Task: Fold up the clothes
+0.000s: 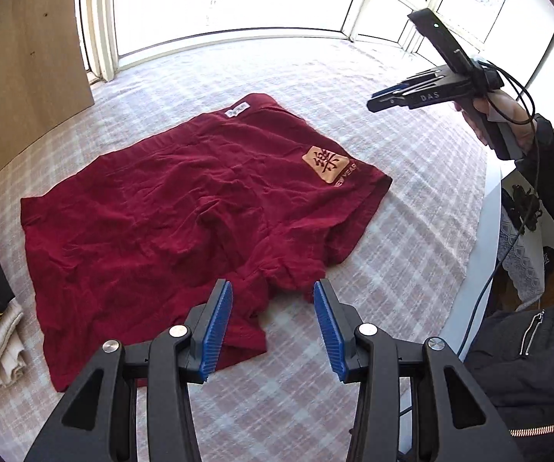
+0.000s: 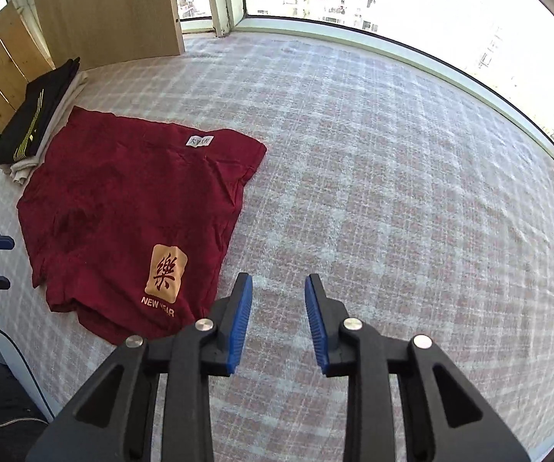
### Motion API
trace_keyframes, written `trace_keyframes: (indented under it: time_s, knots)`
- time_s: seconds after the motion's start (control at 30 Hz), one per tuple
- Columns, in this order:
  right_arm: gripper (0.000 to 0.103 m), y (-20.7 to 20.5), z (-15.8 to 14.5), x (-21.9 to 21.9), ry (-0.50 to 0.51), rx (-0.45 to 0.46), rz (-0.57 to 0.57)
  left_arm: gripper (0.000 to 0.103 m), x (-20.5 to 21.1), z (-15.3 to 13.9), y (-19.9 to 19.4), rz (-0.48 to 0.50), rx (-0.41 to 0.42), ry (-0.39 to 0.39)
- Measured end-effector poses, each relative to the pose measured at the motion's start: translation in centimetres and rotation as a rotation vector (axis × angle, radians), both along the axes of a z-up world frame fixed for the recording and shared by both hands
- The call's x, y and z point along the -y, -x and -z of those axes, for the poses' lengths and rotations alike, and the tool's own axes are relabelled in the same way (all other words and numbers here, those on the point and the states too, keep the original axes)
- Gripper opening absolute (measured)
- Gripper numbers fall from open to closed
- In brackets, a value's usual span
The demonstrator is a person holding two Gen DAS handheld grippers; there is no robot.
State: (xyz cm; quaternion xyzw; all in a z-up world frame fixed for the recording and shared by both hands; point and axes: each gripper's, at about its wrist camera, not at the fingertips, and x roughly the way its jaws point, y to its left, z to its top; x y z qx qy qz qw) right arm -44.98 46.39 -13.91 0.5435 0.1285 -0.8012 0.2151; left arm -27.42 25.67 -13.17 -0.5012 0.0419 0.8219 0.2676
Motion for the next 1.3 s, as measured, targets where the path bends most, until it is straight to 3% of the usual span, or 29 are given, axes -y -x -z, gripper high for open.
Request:
trace_keyframes:
  time_s: [0.1, 0.17, 0.33, 0.43, 0.9, 1.0, 1.17, 1.3]
  knots:
    - [0.029, 4.1, 1.9, 1.0, 0.035, 0.033, -0.065, 0.043, -6.0, 0.1, 0.8, 0.017, -0.031, -0.048]
    - [0.036, 6.2, 2.8, 1.6, 0.042, 0.052, -0.099, 0.043, -9.5, 0.7, 1.6, 0.027, -0.037, -0.059]
    - [0.038, 8.0, 4.3, 2.3, 0.031, 0.081, -0.164, 0.039, -15.5, 3.0, 3.4, 0.054, -0.055, 0.016]
    - [0.039, 7.9, 4.3, 2.3, 0.052, 0.084, -0.197, 0.026, -16.6, 3.8, 4.2, 0.036, -0.031, 0.030]
    - [0.043, 8.9, 4.8, 1.5, 0.111, 0.103, -0.218, 0.026, -20.6, 6.5, 5.2, 0.083, -0.010, 0.193]
    - [0.043, 9.5, 4.8, 1.5, 0.135, 0.116, -0.207, 0.026, -20.4, 6.8, 5.3, 0.060, 0.004, 0.163]
    - [0.044, 9.7, 4.9, 2.9, 0.120, 0.108, -0.232, 0.007, -17.5, 6.8, 6.4, -0.051, 0.066, -0.004]
    - [0.048, 9.9, 5.3, 4.3, 0.085, 0.076, -0.246, 0.006, -15.9, 5.7, 5.9, -0.120, 0.028, -0.042]
